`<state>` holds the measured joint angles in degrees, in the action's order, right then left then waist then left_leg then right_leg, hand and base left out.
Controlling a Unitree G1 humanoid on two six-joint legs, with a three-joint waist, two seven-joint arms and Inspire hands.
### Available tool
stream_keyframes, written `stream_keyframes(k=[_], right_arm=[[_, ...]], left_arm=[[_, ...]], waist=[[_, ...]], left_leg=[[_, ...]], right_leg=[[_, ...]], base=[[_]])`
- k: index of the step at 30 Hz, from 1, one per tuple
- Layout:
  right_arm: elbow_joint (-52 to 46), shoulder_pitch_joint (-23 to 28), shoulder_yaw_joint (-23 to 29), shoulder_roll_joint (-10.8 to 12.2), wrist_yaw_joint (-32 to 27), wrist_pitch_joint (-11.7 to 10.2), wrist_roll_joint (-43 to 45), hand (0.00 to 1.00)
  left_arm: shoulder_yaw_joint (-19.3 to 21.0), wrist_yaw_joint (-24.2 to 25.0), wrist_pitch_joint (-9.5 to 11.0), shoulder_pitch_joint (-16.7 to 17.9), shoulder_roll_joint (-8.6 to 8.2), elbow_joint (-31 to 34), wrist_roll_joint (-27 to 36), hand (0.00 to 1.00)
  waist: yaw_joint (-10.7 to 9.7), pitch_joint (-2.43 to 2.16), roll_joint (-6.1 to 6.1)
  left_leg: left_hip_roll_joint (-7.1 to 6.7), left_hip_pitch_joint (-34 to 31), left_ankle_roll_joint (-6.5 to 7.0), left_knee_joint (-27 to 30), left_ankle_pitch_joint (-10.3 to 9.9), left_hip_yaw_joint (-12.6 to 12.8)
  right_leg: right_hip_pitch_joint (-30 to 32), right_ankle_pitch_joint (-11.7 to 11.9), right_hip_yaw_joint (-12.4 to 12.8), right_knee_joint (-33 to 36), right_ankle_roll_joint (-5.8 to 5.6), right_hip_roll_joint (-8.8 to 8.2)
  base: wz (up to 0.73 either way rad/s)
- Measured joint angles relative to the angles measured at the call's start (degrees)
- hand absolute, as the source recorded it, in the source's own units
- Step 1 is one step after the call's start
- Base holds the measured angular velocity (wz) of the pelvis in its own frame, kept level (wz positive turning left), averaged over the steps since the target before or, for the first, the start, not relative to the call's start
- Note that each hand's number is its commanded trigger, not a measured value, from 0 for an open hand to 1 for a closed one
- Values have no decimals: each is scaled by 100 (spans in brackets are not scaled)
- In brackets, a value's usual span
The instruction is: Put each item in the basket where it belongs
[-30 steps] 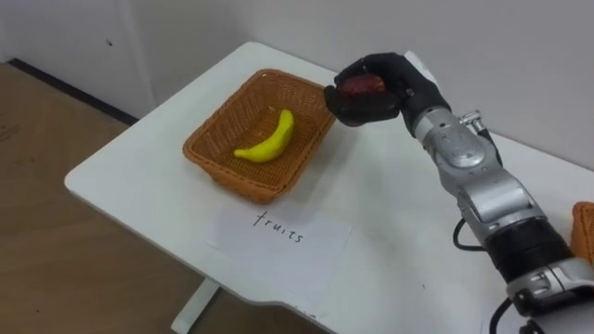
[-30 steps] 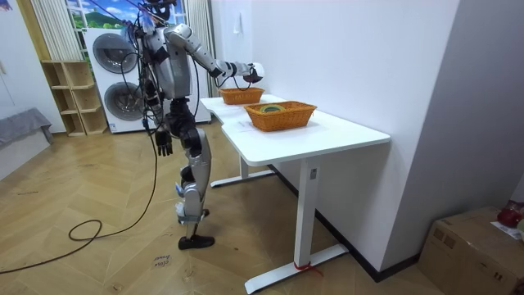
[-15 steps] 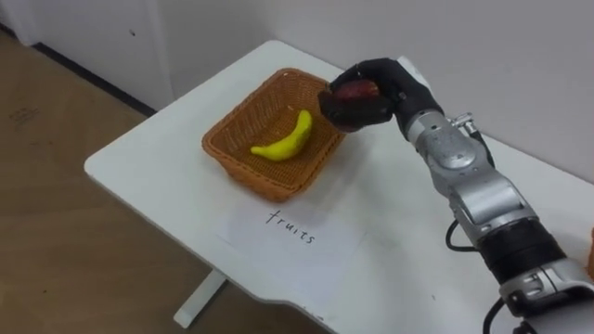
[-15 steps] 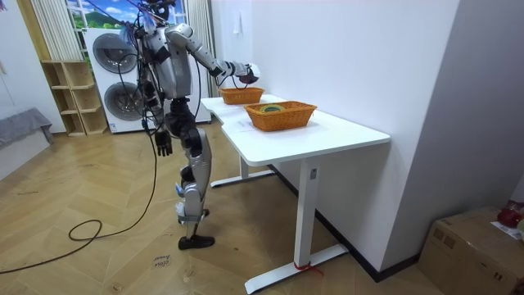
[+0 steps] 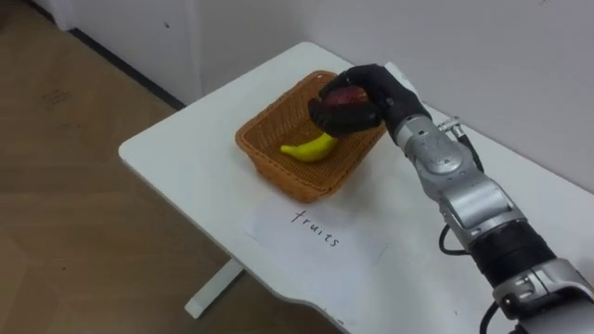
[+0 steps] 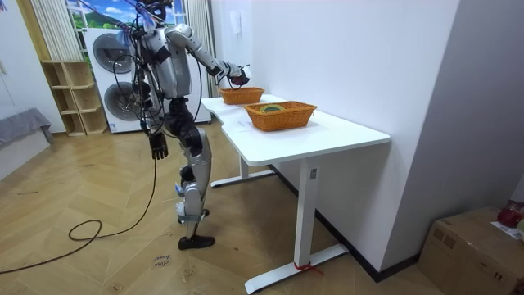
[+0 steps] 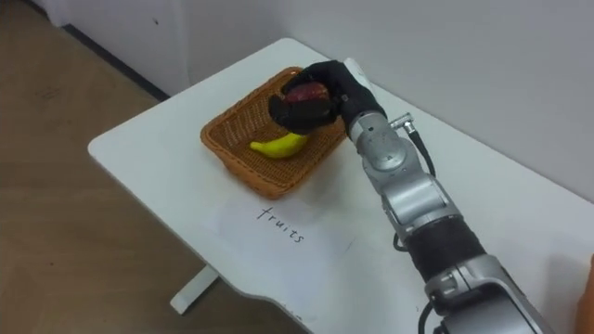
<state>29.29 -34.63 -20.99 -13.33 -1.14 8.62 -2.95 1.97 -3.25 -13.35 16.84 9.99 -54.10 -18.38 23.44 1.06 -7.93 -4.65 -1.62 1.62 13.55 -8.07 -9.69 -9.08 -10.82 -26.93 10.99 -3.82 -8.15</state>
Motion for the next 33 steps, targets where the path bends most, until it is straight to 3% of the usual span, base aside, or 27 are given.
stream_keyframes(k=[16, 19, 20, 22, 23, 24, 25, 33], right_arm=[[39, -2, -32, 12, -294, 4, -151, 100], [282, -2, -31, 13, -407, 3, -156, 100], [312, -3, -31, 14, -417, 2, -156, 94], [386, -3, -31, 13, -460, 2, -154, 71], [395, -3, -31, 14, -500, 2, -154, 55], [394, -4, -31, 14, -537, 2, -154, 9], [395, -3, -31, 14, -555, 2, -154, 0], [480, -4, -27, 12, -585, -28, -101, 0]], left_arm=[[6, -3, 2, 63, 14, 134, -12, 0], [7, -26, 13, 64, 11, 133, -12, 0], [7, -27, 13, 66, 11, 132, -12, 0], [11, -50, 13, 67, 11, 133, -12, 0], [12, -73, 13, 68, 11, 133, -12, 0], [16, -102, 13, 69, 12, 133, -13, 0], [18, -117, 13, 68, 12, 133, -13, 0], [11, -153, 46, 55, 5, 132, -11, 0]], waist=[[112, 8, 11], [222, 8, 11], [227, 8, 11], [232, 12, 16], [234, 16, 22], [238, 19, 26], [237, 19, 27], [213, 29, 46]], left_leg=[[-57, -74, -4, 13, 1, -211], [-77, -67, 0, 10, 2, -229], [-84, -68, 3, 9, 3, -240], [-108, -72, 10, 8, 7, -294], [-113, -75, 13, 8, 8, -304], [-116, -75, 14, 7, 7, -309], [-119, -73, 15, 7, 7, -313], [-116, -71, 17, 14, 10, -304]], right_leg=[[-54, -23, -299, -26, -38, -5], [-63, -29, -301, -29, -47, -21], [-63, -31, -303, -29, -50, -27], [-68, -39, -307, -29, -63, -42], [-69, -39, -307, -29, -63, -47], [-71, -39, -310, -29, -64, -49], [-75, -39, -311, -29, -64, -49], [-68, -41, -308, -27, -66, -53]], base=[[9], [1], [7], [7], [5], [3], [0], [0]])
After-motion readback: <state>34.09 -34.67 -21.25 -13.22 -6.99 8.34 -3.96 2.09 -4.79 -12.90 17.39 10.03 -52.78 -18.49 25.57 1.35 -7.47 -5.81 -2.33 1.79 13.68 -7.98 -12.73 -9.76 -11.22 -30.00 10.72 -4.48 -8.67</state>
